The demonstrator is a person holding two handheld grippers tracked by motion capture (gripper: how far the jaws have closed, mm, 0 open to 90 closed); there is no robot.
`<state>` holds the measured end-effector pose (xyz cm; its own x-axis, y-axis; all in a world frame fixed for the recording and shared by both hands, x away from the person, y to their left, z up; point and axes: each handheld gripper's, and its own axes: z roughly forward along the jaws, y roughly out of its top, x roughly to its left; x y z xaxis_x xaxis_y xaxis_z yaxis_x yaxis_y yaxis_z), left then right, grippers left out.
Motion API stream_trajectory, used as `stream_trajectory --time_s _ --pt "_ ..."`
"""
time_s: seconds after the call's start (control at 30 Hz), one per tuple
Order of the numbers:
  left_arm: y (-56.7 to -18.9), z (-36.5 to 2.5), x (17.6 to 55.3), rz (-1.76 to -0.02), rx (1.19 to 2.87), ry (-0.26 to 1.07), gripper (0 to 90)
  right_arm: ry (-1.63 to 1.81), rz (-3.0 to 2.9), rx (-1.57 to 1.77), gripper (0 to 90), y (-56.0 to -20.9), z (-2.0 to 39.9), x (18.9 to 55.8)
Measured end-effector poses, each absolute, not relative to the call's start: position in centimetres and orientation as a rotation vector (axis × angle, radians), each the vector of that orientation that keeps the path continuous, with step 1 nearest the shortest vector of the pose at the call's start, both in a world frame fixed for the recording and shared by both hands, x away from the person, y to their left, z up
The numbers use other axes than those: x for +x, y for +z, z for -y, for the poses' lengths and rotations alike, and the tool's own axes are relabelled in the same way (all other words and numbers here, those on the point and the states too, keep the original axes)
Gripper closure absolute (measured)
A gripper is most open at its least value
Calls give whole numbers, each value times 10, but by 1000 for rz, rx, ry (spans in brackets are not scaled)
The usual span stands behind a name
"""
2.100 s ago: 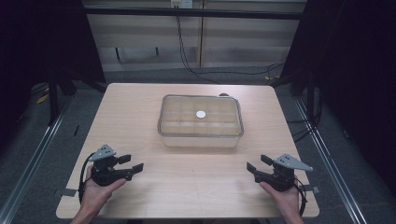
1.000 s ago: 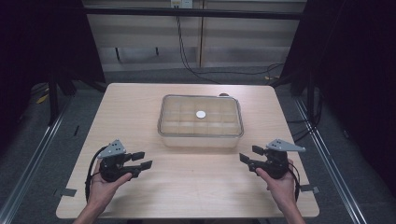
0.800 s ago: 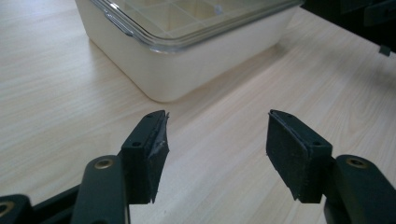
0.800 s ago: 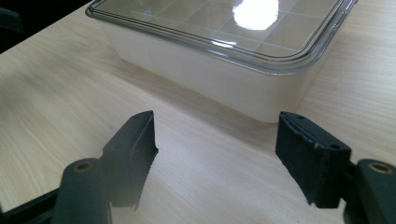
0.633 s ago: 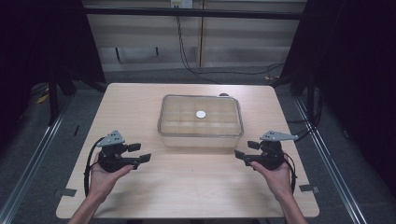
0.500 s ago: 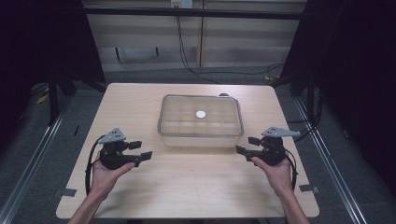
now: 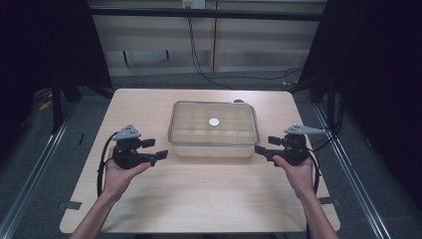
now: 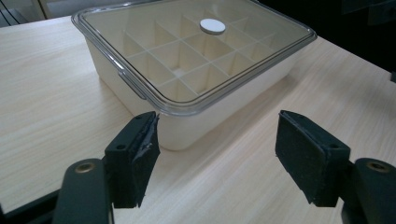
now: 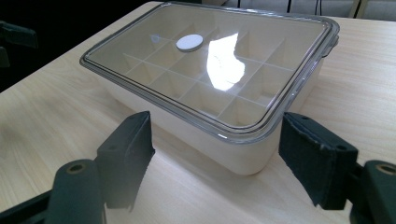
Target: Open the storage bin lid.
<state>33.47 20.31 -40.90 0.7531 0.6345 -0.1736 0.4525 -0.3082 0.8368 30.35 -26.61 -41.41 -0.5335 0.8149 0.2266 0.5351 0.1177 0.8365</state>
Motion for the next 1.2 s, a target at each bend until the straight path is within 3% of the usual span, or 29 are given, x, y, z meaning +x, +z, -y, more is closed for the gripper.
stream_trajectory --time_s 0.8,0.93,1.0,1.07,1.2 --pt "-396 -192 374 -864 1957 275 344 1321 -2130 1315 347 -396 256 354" --pt "-402 -192 382 -892 1963 254 343 1238 -2170 1294 413 -405 250 362" --pt "-403 -192 384 -904 1963 255 342 1209 -2167 1299 410 -406 249 364" --pt "-403 -194 389 -904 1959 254 337 1209 -2144 1369 306 -407 252 369" --pt "-402 -193 397 -939 1946 258 268 1234 -2135 1437 210 -409 259 379"
